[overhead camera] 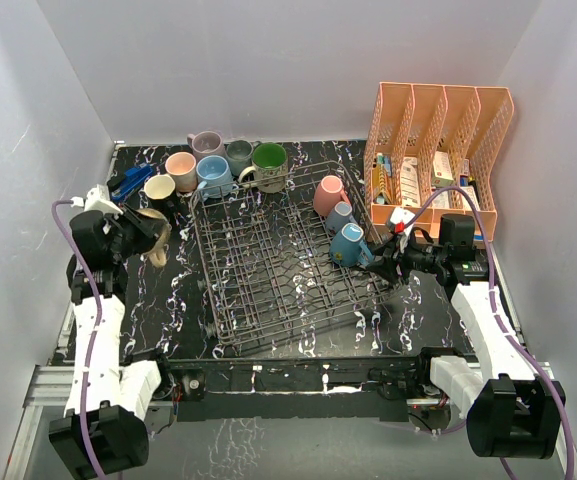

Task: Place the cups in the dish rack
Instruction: Turn the cup upside down in the dish rack.

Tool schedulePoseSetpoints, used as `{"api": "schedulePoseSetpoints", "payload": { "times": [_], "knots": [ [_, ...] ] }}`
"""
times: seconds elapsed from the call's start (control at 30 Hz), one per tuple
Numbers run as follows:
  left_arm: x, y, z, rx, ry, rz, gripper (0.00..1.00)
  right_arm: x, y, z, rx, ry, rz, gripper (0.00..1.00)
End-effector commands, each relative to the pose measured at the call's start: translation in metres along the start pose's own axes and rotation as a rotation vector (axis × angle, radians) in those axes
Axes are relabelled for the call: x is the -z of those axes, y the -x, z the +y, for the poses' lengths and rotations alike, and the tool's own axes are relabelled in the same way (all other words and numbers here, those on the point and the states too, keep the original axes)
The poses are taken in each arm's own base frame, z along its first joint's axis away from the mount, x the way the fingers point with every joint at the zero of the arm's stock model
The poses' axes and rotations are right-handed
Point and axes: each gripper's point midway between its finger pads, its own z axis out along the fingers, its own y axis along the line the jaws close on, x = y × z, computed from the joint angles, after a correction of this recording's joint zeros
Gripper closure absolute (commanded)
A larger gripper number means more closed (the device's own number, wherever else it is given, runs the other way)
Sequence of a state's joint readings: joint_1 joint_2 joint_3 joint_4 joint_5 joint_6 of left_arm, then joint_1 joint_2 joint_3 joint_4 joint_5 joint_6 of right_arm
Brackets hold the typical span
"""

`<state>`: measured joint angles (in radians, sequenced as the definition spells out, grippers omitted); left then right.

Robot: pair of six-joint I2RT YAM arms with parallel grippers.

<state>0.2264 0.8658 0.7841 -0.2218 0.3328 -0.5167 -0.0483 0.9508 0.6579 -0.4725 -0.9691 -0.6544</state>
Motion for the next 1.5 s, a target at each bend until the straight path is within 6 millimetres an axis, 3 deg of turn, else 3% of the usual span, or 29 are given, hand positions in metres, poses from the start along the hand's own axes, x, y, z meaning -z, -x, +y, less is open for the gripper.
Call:
{"api": "schedulePoseSetpoints", "payload": {
  "times": [0.0,0.17,0.4,0.73,0.9,1.03,1.27,1.47],
  "knots": [
    [0.021,0.026,-0.08,0.192,-0.364,-0.058,1.0,0.001,0.014,0.005,0.035,0.047,-0.051,0.51],
    [0.041,0.025,-0.138,0.225,-0.574,-0.029,1.0,0.001,0.017,0.014,0.025,0.099,-0.071,0.51],
    [0.064,-0.003,-0.205,0.257,-0.779,0.008,1.0,0.006,0.027,0.021,0.014,0.132,-0.098,0.51],
    [0.096,-0.059,-0.297,0.311,-1.084,0.067,1.0,0.027,0.07,0.04,0.021,0.188,-0.128,0.51],
    [0.117,-0.075,-0.341,0.275,-1.229,0.054,1.0,0.039,0.098,0.057,-0.003,0.231,-0.191,0.51],
    [0.129,-0.079,-0.361,0.292,-1.315,0.04,1.0,0.048,0.116,0.071,-0.052,0.26,-0.236,0.51],
    [0.151,-0.076,-0.376,0.342,-1.414,-0.008,1.0,0.059,0.132,0.091,-0.201,0.297,-0.29,0.48],
    [0.167,-0.071,-0.39,0.38,-1.489,-0.011,1.0,0.064,0.144,0.097,-0.275,0.286,-0.355,0.33]
  ]
}}
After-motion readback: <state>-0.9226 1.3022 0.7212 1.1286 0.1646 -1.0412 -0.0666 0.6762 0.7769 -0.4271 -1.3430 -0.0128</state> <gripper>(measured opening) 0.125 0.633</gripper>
